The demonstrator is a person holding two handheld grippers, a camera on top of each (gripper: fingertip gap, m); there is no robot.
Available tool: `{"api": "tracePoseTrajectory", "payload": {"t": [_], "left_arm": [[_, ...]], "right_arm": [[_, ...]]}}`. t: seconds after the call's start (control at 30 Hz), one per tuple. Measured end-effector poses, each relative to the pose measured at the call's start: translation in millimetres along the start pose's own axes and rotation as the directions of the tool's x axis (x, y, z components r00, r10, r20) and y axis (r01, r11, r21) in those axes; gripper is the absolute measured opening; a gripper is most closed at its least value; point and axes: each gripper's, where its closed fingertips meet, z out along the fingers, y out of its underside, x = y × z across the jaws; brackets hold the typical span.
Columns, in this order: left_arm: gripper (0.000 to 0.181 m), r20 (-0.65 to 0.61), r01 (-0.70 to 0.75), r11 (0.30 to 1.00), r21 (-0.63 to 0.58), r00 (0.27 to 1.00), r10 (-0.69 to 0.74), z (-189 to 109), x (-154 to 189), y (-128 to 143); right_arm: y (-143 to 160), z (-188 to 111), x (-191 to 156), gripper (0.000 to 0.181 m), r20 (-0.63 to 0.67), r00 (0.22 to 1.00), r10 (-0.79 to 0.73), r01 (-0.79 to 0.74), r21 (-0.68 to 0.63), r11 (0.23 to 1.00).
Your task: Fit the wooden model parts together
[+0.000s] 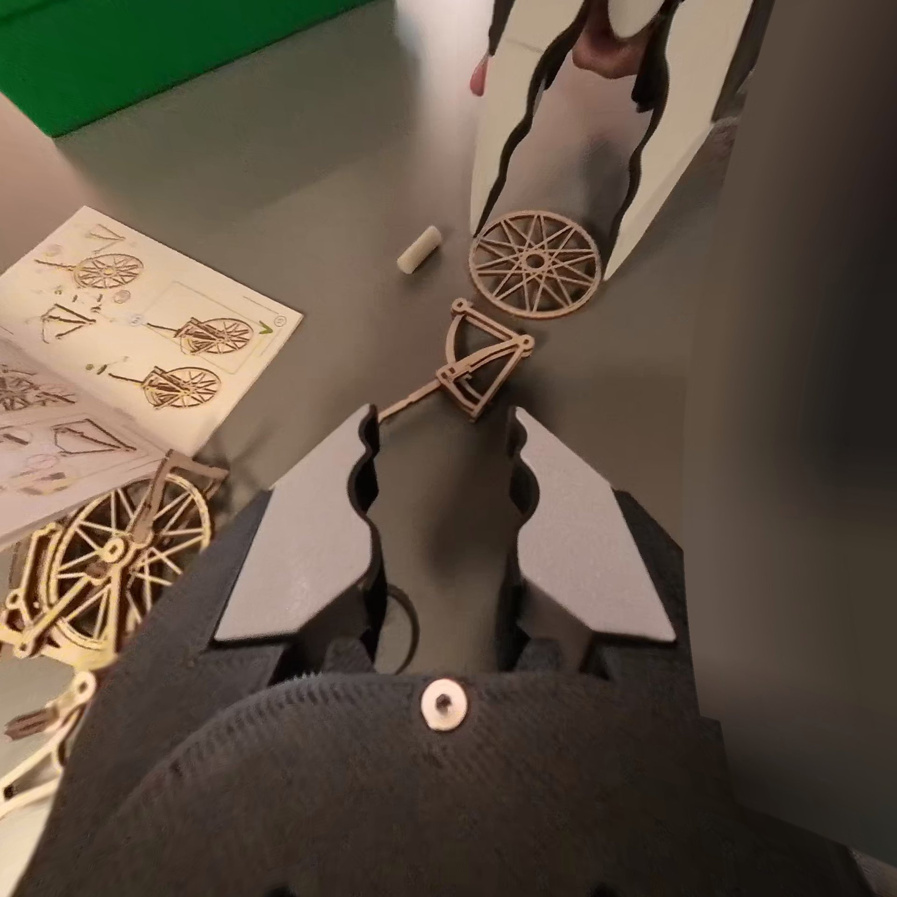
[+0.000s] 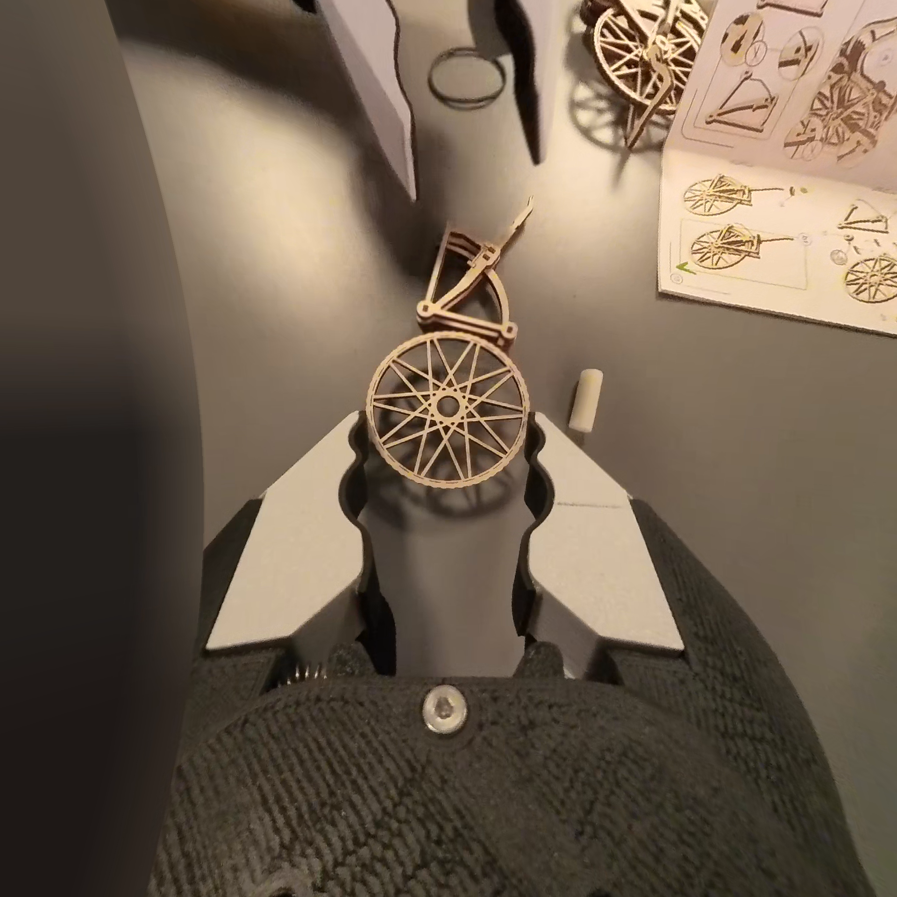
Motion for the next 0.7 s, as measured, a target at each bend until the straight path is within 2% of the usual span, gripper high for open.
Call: {"api": "tracePoseTrajectory", "payload": {"t": [0.17, 0.3, 0.37, 0.5, 0.57, 0.7], "left_arm": [[0.072, -0.145, -0.063, 0.998, -0.014, 0.988, 0.061, 7, 5, -2], [0.074, -0.218, -0.18, 0.982, -0.047, 0.962, 0.166, 19, 13, 1], [0.069, -0.221, -0.219, 0.972, -0.08, 0.955, 0.197, 26, 12, 4], [0.047, -0.274, -0.192, 0.977, -0.098, 0.948, 0.159, 28, 16, 5], [0.033, -0.238, -0.161, 0.982, -0.094, 0.962, 0.135, 28, 10, 4], [0.032, -0.147, 0.004, 0.996, -0.085, 0.989, -0.016, 27, -5, 4]], "right_arm": [[1, -1, 0, 0.063, 0.003, 1.0, -0.002, 0.002, -0.005, 1.0], [1, 2, -1, 0.063, 0.007, 1.0, -0.013, 0.013, -0.014, 1.0], [1, 3, 0, 0.063, 0.006, 1.0, -0.018, 0.018, -0.019, 1.0], [-1, 1, 4, 0.063, -0.008, 1.0, -0.017, 0.016, -0.013, 1.0], [-3, -1, 6, 0.063, -0.013, 1.0, -0.008, 0.008, -0.001, 1.0], [-7, -4, 12, 0.063, -0.017, 1.0, 0.025, -0.025, 0.014, 1.0]]}}
